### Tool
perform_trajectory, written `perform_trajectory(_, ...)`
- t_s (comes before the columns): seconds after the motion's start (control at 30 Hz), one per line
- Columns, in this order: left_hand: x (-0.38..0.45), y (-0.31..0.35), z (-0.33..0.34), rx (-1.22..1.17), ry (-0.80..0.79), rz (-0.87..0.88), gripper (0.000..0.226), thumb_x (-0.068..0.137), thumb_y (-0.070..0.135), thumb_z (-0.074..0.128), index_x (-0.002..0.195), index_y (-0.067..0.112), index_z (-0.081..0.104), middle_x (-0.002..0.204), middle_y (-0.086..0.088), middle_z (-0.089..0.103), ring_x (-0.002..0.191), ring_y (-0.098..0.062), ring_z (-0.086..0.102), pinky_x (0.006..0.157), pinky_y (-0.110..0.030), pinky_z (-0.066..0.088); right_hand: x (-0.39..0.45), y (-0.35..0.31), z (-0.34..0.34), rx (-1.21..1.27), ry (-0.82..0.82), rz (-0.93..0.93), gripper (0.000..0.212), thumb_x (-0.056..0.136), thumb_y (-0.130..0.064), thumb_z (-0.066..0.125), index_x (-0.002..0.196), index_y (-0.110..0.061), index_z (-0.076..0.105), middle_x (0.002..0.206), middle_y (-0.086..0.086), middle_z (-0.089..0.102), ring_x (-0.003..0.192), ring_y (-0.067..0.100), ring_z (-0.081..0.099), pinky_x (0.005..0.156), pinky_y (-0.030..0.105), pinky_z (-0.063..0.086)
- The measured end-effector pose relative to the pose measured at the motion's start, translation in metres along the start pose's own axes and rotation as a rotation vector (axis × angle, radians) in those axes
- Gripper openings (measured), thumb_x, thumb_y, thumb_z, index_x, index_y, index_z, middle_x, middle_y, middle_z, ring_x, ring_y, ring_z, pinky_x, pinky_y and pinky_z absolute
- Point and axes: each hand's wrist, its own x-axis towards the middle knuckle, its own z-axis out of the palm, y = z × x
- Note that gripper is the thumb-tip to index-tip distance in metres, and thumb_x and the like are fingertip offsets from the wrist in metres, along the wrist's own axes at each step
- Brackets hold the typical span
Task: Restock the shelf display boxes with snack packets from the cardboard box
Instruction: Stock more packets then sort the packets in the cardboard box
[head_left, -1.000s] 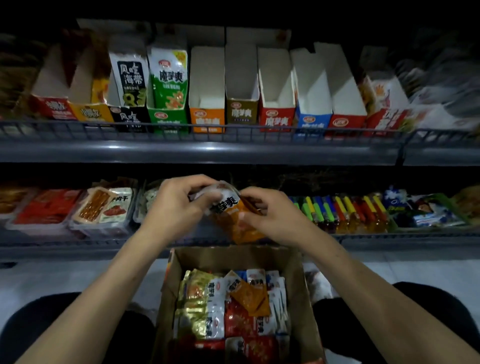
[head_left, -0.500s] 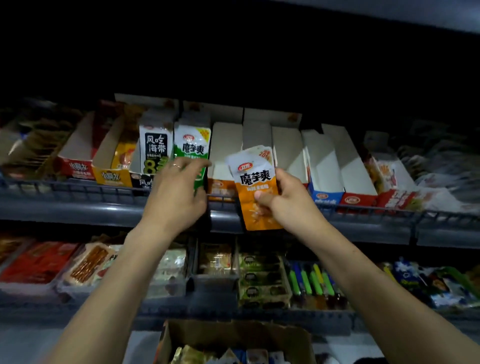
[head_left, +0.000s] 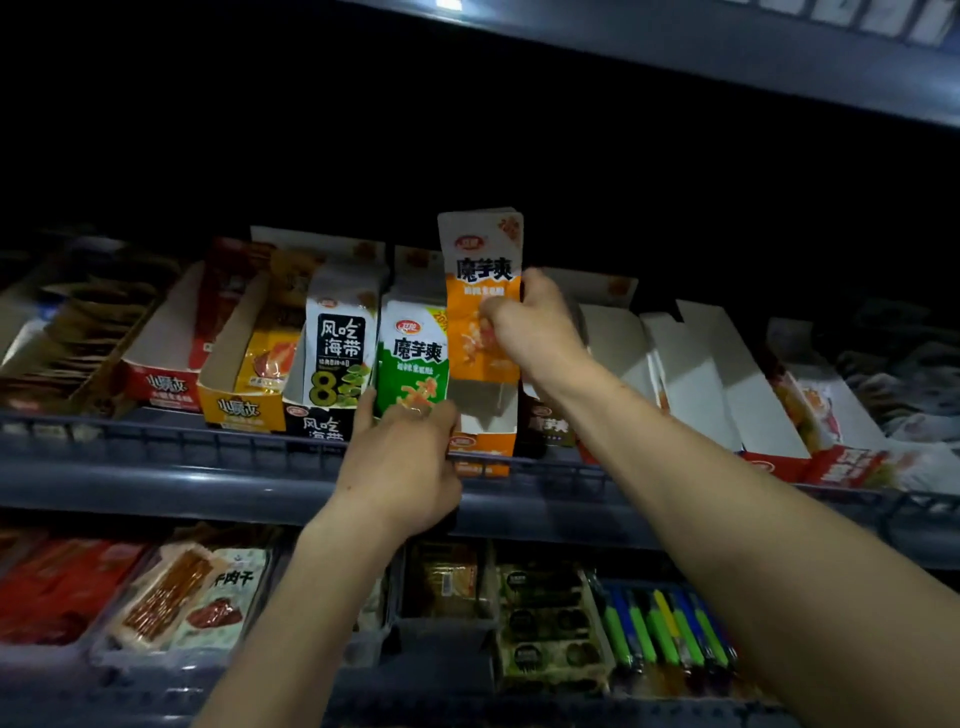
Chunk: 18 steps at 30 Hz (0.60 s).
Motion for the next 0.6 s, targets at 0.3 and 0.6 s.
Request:
perform_trajectory(0.3, 0.002, -0.005, 0.005, -0.025, 0.025, 0.023, 0.042, 0.080, 0.030, 0.056, 0.121, 0.027, 0.045, 0.117, 0.003, 0.057, 0.120, -0.022, 0.046, 0.118, -0.049, 0.002, 0.021, 0.022, 0.007, 0.017, 0.038, 0.110, 0.020, 0.090, -0.011, 0.063, 0.108, -0.012, 0.055, 0.092, 0.003, 0.067, 0.074, 0.011, 0.066, 0.054, 0.022, 0.053)
perform_trajectory(0.6, 0.003, -0.006, 0.011, -0.035, 0.072, 0.026, 0.038, 0.081, 0.030, 0.055, 0.118, 0.027, 0.046, 0.116, 0.004, 0.057, 0.119, -0.021, 0.047, 0.118, -0.049, 0.001, 0.019, 0.028, -0.001, -0.110, 0.008, 0.025, 0.037, 0.086, -0.008, 0.069, 0.118, -0.020, 0.055, 0.097, -0.002, 0.063, 0.084, 0.014, 0.064, 0.067, 0.021, 0.054)
